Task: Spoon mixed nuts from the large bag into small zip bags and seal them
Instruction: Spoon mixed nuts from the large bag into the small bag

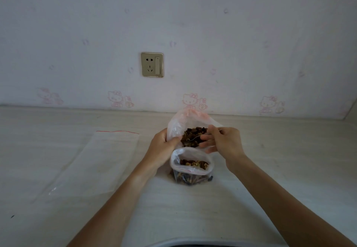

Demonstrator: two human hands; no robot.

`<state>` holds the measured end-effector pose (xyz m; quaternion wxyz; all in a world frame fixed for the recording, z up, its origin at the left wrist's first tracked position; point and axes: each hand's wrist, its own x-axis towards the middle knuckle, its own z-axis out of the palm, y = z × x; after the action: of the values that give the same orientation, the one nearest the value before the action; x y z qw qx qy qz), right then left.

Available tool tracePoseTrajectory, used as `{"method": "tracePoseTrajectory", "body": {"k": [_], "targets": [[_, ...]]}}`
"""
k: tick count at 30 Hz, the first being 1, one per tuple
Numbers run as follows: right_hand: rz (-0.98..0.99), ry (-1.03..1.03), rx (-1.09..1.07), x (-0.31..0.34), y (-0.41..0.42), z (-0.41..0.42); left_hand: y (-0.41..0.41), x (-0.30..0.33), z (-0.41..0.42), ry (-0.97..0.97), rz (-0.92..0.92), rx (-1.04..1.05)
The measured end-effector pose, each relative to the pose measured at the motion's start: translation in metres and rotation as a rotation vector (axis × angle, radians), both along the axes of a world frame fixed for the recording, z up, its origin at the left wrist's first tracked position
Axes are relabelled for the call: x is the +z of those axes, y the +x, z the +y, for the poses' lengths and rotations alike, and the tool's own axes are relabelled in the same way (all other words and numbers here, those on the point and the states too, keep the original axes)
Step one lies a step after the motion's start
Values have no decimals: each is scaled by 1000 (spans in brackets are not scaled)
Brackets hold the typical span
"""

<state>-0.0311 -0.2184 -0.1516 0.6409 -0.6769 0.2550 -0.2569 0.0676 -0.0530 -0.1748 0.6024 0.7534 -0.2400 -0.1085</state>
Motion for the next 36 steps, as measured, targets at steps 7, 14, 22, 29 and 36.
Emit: {"method": "tracePoseTrajectory", "body": {"k": [7,14,22,29,36], "targets": [[-2,101,24,-3,-7,-2,1,-2,-3,-43,10,-12],[-39,179,27,-2,-13,-4,2,-4,-2,-76,-13,-23],[-61,214,5,1,-23,-7,5,-4,-2,-72,-57,47],[-74,137,-2,15,-35,-13,7,-4,1,9,-138,119],[-142,140,39,38,-55,-20,4,3,16,83,-177,157]]}}
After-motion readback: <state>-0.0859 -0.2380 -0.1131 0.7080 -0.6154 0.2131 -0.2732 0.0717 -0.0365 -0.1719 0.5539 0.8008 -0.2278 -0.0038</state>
